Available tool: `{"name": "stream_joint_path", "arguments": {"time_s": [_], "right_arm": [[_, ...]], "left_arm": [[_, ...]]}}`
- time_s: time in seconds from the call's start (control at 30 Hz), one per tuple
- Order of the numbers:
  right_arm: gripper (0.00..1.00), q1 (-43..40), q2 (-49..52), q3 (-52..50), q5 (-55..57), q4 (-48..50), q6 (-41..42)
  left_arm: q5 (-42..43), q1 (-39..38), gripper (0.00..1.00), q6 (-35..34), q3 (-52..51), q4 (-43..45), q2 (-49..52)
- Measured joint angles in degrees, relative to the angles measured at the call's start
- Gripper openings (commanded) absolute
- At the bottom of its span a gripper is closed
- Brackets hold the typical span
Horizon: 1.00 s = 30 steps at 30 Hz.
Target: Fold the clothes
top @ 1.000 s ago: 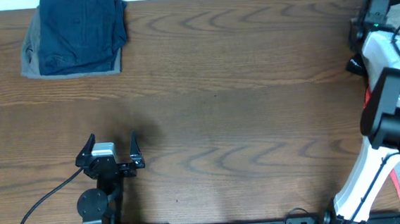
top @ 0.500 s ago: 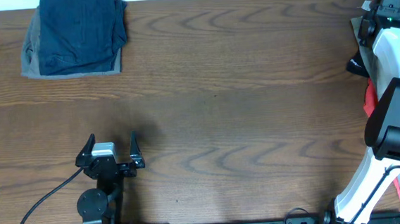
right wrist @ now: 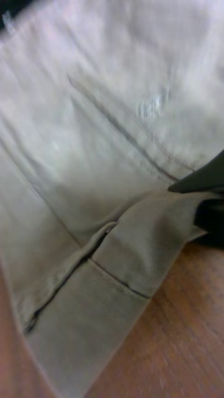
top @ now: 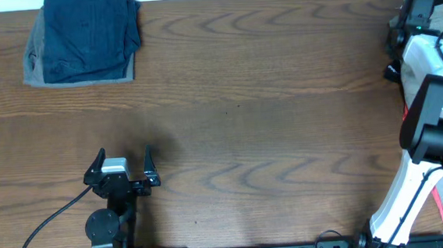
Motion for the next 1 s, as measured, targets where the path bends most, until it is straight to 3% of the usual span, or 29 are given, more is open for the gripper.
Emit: {"name": "stream_joint_path", "arguments": {"time_s": [0.2,0.7,0.9,1.0], "right_arm": [[0.36,0.00,3.06,-0.04,-1.60,1.40,-0.57],[0.41,-0.07,3.10,-0.04,-3.93,3.72,-2.29],[0.54,-0.24,3.82,-0.02,-4.68,5.14,-2.99],[0.55,-0.28,4.46,0.37,-4.66,6.16,-3.87]], "left_arm": [[0.00,0.00,0.98,0.00,0.00,0.00,0.00],[0.00,0.00,0.98,0.00,0.00,0.02,0.00],[0.00,0.00,0.98,0.00,0.00,0.02,0.00],[-0.02,0.02,0.98,0.00,0.00,0.02,0.00]]}}
